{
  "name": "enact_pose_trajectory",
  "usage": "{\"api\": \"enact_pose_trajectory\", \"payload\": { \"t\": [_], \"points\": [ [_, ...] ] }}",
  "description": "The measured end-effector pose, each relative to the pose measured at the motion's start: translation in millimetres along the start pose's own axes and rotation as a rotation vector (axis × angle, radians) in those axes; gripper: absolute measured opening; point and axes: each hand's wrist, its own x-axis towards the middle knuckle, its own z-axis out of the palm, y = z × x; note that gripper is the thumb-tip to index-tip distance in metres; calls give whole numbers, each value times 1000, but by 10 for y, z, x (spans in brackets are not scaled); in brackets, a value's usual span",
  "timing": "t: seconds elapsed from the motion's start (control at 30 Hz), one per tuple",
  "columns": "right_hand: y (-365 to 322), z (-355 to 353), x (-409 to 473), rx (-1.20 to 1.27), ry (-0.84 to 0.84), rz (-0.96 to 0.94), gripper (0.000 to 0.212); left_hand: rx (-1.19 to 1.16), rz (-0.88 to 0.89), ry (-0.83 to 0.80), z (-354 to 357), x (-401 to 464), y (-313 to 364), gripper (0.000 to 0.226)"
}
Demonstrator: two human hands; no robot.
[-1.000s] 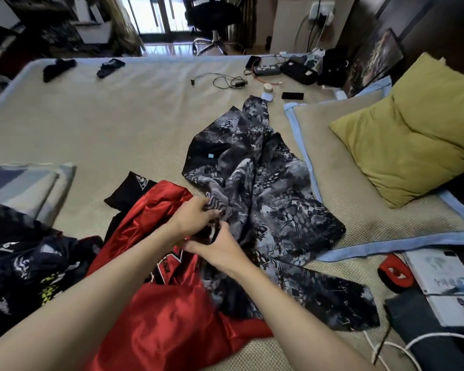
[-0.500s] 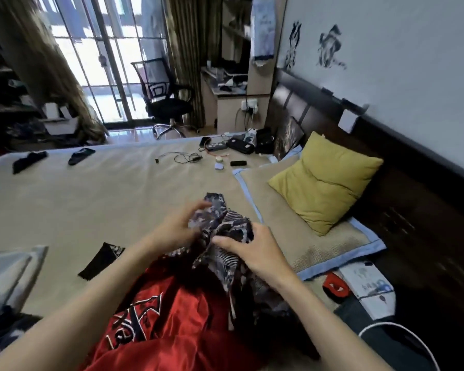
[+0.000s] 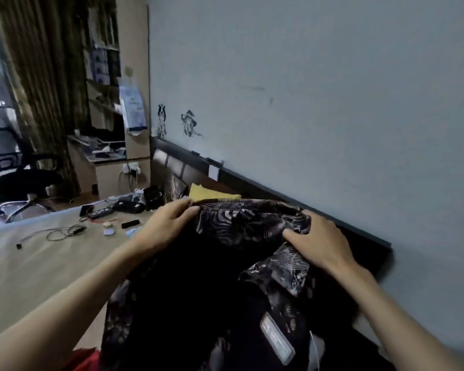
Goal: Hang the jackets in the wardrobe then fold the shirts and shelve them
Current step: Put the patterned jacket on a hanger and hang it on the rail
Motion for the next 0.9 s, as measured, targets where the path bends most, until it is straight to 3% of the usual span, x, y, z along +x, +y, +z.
{"api": "enact_pose_trajectory", "payload": {
  "t": [0.13,0.23,0.3,0.37,0.47,0.57,0.67,0.77,0.9],
  "points": [
    [535,-727,-250,48,16,61,12,204,272,-21,-43,443,761,29],
    [957,-1294,-582,160,-175,69,27,228,409,-118,122,730,1308,31],
    [1197,-1625,-811,215,-253,156,12,181,471,-177,310,881,1627,26],
    [1415,-1940,-1048,300,-219,269,6,99,520,-261,565,1012,1930,28],
    [1662,-2325,-1429,583,-197,445,21,-58,585,-395,1018,1138,2387,33],
    [1851,-2511,-1806,572,-236,435,37,-145,666,-456,1529,1185,2854,41],
    [2134,-2622,-2008,358,50,393,55,-116,749,-451,2007,1196,3262,43],
    [2434,-2851,-2123,303,321,337,39,-132,803,-424,2376,1194,3620,47],
    [2727,-3217,-2311,293,463,301,19,-179,888,-370,2858,1119,4081,47]
  ]
}}
